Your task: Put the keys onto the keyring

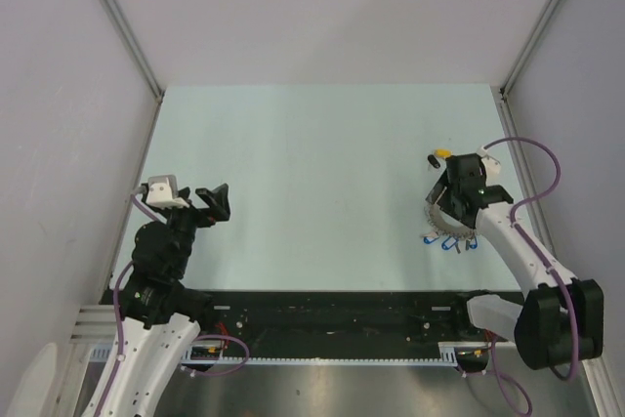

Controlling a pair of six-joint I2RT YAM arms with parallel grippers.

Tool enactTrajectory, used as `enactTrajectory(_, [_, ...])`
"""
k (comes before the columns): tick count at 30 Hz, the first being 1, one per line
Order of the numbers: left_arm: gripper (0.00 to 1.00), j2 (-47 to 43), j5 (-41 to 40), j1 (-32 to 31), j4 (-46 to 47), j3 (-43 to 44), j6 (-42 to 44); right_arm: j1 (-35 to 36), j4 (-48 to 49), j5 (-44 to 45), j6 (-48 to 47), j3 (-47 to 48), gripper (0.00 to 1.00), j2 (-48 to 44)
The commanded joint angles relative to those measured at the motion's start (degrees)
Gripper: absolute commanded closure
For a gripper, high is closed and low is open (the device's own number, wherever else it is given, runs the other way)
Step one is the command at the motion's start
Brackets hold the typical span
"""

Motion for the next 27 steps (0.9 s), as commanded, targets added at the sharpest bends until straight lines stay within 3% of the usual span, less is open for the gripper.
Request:
enactTrajectory(1, [0.00, -0.9, -1.4, -0.4, 0.3, 1.2, -1.8, -0.3, 0.2, 0.5, 9.8, 2.2, 0.27, 5.2])
enactTrajectory(15, [0.00, -2.7, -2.0, -1.0, 0.4, 0.7, -1.7, 3.1, 3.6, 7.5, 20.5, 3.2, 0.52, 16.7])
enactTrajectory(27, [0.00, -3.2, -2.1, -1.6, 0.6, 0.5, -1.6, 4.1, 6.2, 9.7, 21.3, 4.6, 0.59, 23.7])
